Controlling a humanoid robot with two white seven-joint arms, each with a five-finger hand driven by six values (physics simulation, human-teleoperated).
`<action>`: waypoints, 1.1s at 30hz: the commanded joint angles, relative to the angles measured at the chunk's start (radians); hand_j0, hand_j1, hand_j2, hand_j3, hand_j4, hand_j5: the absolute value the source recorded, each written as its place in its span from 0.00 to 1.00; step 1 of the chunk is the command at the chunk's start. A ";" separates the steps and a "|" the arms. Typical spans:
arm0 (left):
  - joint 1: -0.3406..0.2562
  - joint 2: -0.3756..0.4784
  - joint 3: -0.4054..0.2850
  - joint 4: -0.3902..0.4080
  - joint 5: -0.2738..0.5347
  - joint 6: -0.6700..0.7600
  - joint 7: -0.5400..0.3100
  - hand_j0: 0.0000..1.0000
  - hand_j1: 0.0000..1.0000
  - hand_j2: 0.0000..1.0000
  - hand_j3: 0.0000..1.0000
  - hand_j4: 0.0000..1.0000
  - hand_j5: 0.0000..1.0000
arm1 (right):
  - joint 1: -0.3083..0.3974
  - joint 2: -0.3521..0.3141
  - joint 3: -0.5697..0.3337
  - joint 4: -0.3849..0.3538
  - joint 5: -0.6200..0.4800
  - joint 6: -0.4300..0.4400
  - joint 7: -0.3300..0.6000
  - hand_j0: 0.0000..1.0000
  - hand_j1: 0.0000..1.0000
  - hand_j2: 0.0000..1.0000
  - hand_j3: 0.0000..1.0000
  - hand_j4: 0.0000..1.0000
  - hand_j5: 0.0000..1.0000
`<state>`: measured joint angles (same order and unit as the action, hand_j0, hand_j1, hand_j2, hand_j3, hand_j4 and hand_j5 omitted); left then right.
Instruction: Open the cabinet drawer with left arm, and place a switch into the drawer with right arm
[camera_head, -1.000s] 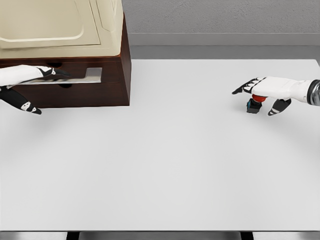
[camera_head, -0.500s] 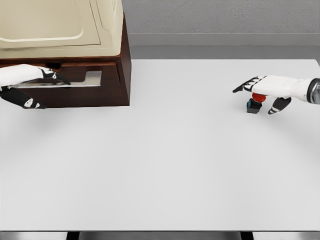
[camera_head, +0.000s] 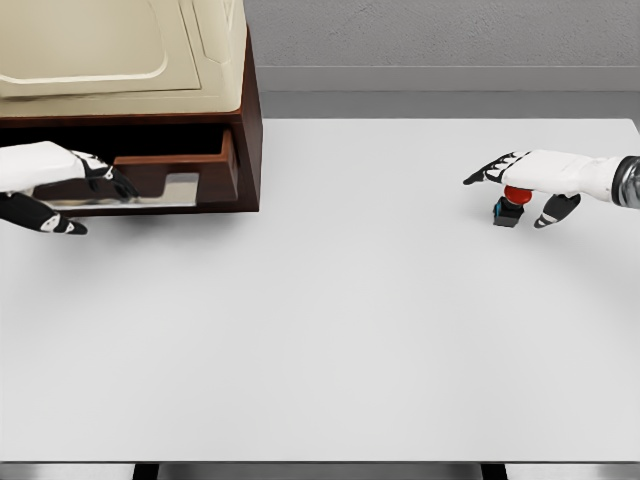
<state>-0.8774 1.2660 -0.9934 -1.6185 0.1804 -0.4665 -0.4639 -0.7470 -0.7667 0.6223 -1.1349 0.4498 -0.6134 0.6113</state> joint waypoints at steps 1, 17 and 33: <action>0.000 0.021 -0.013 -0.026 0.031 -0.066 0.005 0.80 0.80 0.80 0.80 0.80 0.80 | 0.000 -0.002 0.000 0.000 -0.005 0.003 0.000 1.00 1.00 1.00 1.00 1.00 1.00; 0.038 0.116 -0.014 -0.086 0.034 -0.144 0.010 0.80 0.80 0.80 0.80 0.80 0.80 | -0.006 0.012 0.004 0.024 -0.006 0.003 0.000 1.00 1.00 1.00 1.00 1.00 1.00; 0.063 0.247 -0.014 -0.086 0.151 -0.144 0.017 0.82 0.82 0.82 0.82 0.82 0.82 | -0.015 0.013 0.013 0.034 -0.006 0.003 0.000 1.00 1.00 1.00 1.00 1.00 1.00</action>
<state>-0.8145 1.4895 -1.0159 -1.7065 0.2926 -0.6226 -0.4388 -0.7670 -0.7508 0.6370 -1.1016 0.4479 -0.6133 0.6112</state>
